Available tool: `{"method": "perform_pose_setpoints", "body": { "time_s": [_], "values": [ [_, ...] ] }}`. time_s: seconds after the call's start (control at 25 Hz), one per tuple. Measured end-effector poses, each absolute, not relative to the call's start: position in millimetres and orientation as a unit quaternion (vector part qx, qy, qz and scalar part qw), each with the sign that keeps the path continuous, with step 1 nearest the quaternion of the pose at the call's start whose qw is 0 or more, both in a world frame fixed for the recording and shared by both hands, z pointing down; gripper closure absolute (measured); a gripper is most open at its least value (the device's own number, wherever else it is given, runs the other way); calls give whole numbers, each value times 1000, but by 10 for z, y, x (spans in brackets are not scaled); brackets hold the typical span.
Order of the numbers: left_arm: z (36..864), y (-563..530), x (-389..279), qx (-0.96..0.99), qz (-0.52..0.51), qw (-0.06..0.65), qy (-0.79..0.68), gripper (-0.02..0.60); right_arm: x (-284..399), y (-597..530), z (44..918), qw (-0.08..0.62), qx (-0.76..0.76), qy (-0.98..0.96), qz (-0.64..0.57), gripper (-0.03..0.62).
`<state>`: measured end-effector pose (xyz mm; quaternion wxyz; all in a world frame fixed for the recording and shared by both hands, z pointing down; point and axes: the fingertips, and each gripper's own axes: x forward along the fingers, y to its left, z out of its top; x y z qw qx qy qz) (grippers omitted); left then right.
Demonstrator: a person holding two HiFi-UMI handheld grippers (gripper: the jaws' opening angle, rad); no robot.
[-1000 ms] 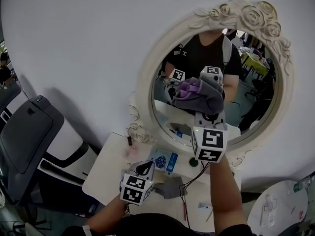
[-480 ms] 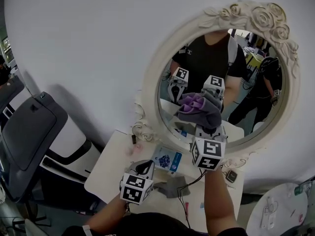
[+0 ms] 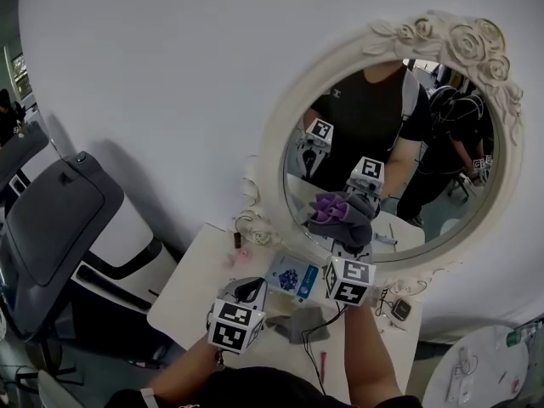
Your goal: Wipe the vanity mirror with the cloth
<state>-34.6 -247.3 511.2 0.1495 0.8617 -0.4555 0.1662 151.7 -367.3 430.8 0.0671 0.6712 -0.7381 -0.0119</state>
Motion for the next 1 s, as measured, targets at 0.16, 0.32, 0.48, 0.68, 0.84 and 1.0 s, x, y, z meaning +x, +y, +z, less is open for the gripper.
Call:
{"method": "perform_pose_setpoints", "body": {
  "time_s": [0.16, 0.32, 0.48, 0.68, 0.84, 1.0],
  "values": [
    [5080, -2452, -385, 860, 163, 147, -460, 575, 1544, -3671, 4825, 109, 672, -732, 22, 549],
    [5051, -2413, -397, 860, 164, 142, -462, 575, 1589, -3669, 5202, 118, 674, -726, 68, 549],
    [5022, -2361, -393, 859, 164, 138, -464, 575, 1628, -3677, 5611, 146, 660, -722, 151, 549],
    [5054, -2275, -413, 858, 171, 137, -465, 575, 1613, -3588, 5696, 138, 661, -710, 202, 549],
    [5048, -2248, -392, 858, 168, 137, -466, 575, 1321, -3514, 4935, 88, 636, -755, 135, 549],
    [5015, -2232, -345, 860, 166, 131, -464, 575, 1023, -3437, 3774, 33, 601, -798, 22, 549]
  ]
}}
